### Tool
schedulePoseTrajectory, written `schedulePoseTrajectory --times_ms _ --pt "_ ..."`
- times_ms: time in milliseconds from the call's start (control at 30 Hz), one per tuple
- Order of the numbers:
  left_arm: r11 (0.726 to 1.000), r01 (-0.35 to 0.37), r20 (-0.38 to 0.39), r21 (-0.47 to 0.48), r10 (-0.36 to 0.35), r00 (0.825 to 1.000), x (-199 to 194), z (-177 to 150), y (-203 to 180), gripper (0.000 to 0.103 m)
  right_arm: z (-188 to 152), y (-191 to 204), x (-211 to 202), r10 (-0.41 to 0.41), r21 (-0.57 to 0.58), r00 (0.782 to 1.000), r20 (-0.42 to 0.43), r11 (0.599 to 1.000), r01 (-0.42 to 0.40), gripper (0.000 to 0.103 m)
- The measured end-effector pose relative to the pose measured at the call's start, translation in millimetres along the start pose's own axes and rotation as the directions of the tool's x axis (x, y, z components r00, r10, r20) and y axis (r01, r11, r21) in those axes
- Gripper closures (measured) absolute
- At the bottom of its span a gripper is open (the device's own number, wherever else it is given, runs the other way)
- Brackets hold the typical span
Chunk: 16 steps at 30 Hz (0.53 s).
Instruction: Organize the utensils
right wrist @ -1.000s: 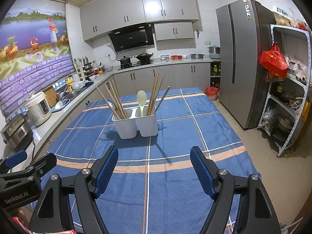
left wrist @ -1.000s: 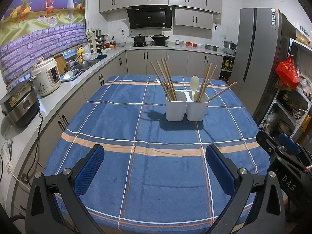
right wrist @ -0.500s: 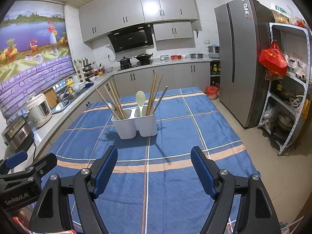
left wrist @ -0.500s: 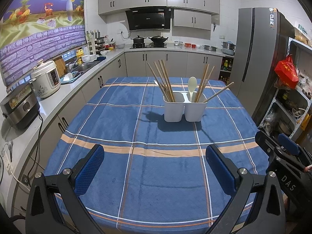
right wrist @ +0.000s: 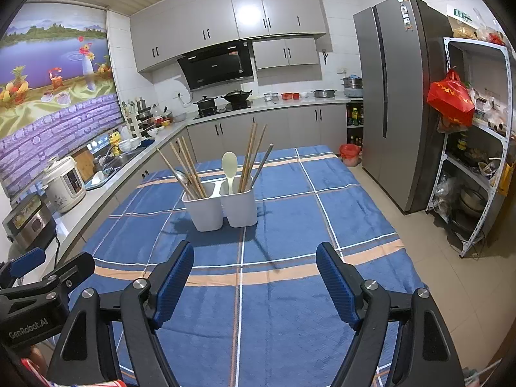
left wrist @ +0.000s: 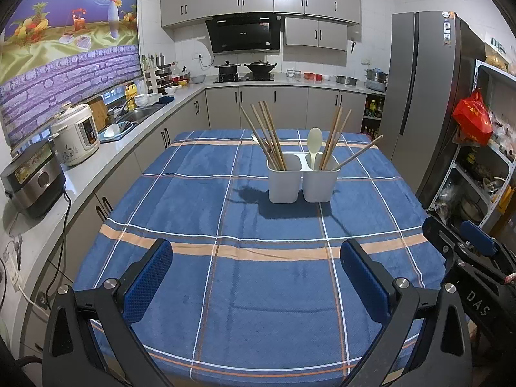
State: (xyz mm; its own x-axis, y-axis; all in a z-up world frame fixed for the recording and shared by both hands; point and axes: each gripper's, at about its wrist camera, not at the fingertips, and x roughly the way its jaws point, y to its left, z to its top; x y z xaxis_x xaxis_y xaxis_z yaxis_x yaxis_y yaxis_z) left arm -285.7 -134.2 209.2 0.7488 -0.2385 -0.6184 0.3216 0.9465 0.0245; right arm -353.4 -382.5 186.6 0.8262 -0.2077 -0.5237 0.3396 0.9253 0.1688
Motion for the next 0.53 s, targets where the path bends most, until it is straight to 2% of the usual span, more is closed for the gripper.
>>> schedulePoseTrajectory --times_ms 533 --pt "1.0 0.006 -0.069 0.004 -0.006 0.998 23.9 -8.5 4.6 0.0 -12.2 -7.4 20.9 -0.014 0.014 0.998 -0.066 1.0 0.015 0.02"
